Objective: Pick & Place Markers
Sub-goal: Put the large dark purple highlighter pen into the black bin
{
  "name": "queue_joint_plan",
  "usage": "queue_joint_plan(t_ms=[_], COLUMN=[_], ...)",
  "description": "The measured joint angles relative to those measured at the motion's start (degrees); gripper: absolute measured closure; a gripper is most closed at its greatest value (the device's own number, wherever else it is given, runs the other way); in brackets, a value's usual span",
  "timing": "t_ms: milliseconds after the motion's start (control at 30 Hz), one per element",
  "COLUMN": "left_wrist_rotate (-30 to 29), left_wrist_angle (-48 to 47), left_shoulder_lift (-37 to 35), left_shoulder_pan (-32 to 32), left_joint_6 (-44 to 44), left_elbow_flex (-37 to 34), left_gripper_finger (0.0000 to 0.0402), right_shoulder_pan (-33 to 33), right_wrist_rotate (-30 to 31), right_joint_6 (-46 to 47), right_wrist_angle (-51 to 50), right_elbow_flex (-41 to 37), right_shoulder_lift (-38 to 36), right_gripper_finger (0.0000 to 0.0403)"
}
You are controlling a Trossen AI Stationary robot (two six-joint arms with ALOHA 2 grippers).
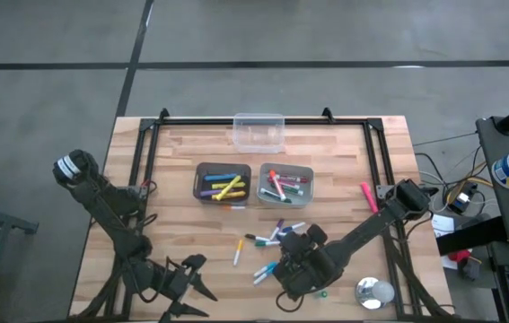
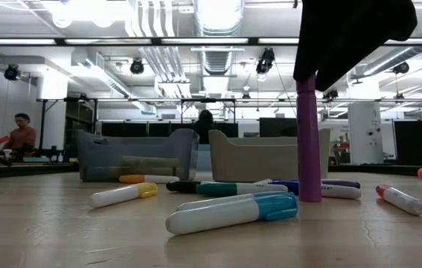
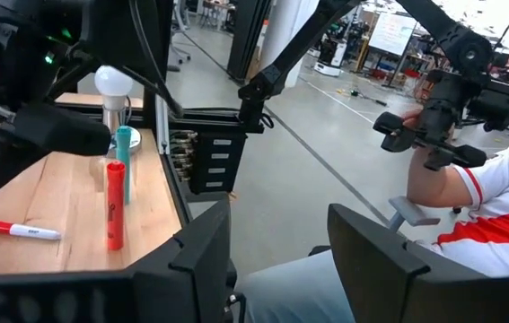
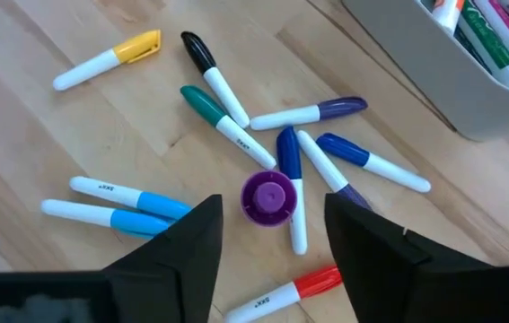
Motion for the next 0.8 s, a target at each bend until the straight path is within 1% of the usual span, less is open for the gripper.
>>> queue_joint_plan(t_ms=[133, 500, 633, 800], left_wrist_rotate=[-0.5, -0.7, -0.7, -0.7], left_wrist_angle=[0.0, 0.0, 0.0, 0.0], left_shoulder_lift=[0.0, 0.0, 0.0, 0.0], left_shoulder_pan=[0.0, 0.0, 0.0, 0.0], left_joint_6=[-0.1, -0.1, -0.1, -0.1], left_elbow_flex=[-0.2, -0.2, -0.2, -0.2], left_gripper_finger=[0.0221, 0.0221, 0.0221, 0.0221], right_shoulder_pan=[-0.1, -0.8, -1.2, -1.3], right_wrist_rotate=[-0.4, -0.3, -0.1, 1.1], right_joint_6=[-0.6, -5.9, -8.9, -9.7], right_wrist_angle=[0.2, 1.5, 2.0, 2.8], right_elbow_flex=[0.0, 0.0, 0.0, 0.0], right_shoulder_lift=[0.0, 0.0, 0.0, 0.0], right_gripper_finger=[0.0240, 0.0345, 0.0362, 0.0376])
